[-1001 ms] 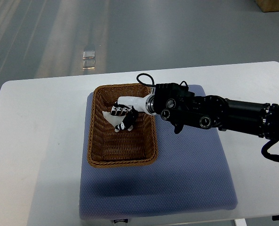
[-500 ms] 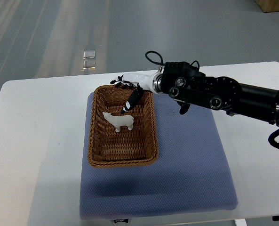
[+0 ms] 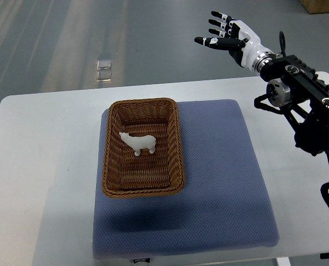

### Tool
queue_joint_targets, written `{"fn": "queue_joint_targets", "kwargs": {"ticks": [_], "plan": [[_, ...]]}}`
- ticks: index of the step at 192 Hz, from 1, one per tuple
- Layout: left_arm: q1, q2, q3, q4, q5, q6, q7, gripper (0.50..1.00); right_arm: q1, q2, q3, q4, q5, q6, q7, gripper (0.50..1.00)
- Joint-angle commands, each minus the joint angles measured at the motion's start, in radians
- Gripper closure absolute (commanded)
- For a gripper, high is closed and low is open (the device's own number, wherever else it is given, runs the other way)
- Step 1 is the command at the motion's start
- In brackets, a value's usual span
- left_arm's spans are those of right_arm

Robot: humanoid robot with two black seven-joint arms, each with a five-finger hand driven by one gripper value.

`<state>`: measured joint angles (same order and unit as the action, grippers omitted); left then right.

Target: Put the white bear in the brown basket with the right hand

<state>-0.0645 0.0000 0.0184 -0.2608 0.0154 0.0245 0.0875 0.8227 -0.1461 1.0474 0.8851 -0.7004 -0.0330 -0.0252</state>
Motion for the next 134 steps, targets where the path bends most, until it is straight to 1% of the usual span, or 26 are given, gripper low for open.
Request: {"fn": "queue_joint_targets", "kwargs": {"ticks": [1,12,31,44,53,60,70,76,84,101,134], "plan": [[0.000,0.000,0.000,0.000,0.000,0.000,0.000,0.500,-0.073,0.045,0.111,-0.018,0.096,0.001,0.034,0.576],[0.000,0.000,0.000,0.000,0.000,0.000,0.000,0.500,-0.091,0.048,0.141,-0.046,0.165,0.002,0.065,0.576],[0.000,0.000,0.000,0.002,0.000,0.000,0.000,0.500,-0.100,0.051,0.152,-0.115,0.352,0.019,0.137,0.574],[0.000,0.000,0.000,0.000,0.000,0.000,0.000,0.500,-0.100,0.051,0.151,-0.152,0.462,0.047,0.162,0.574],[0.000,0.000,0.000,-0.001,0.000,0.000,0.000,0.500,-0.100,0.053,0.149,-0.176,0.513,0.078,0.168,0.574],[0.000,0.000,0.000,-0.001,0.000,0.000,0.000,0.500,-0.100,0.056,0.146,-0.201,0.548,0.119,0.168,0.574],[0.000,0.000,0.000,-0.001,0.000,0.000,0.000,0.500,-0.103,0.062,0.141,-0.222,0.561,0.160,0.168,0.574],[0.000,0.000,0.000,-0.001,0.000,0.000,0.000,0.500,-0.109,0.074,0.141,-0.238,0.567,0.199,0.168,0.574],[0.000,0.000,0.000,-0.001,0.000,0.000,0.000,0.500,-0.119,0.083,0.141,-0.250,0.567,0.225,0.168,0.574],[0.000,0.000,0.000,-0.003,0.000,0.000,0.000,0.500,-0.123,0.095,0.140,-0.273,0.565,0.252,0.168,0.574],[0.000,0.000,0.000,-0.006,0.001,0.000,0.000,0.500,-0.128,0.100,0.138,-0.295,0.565,0.255,0.168,0.574]]}}
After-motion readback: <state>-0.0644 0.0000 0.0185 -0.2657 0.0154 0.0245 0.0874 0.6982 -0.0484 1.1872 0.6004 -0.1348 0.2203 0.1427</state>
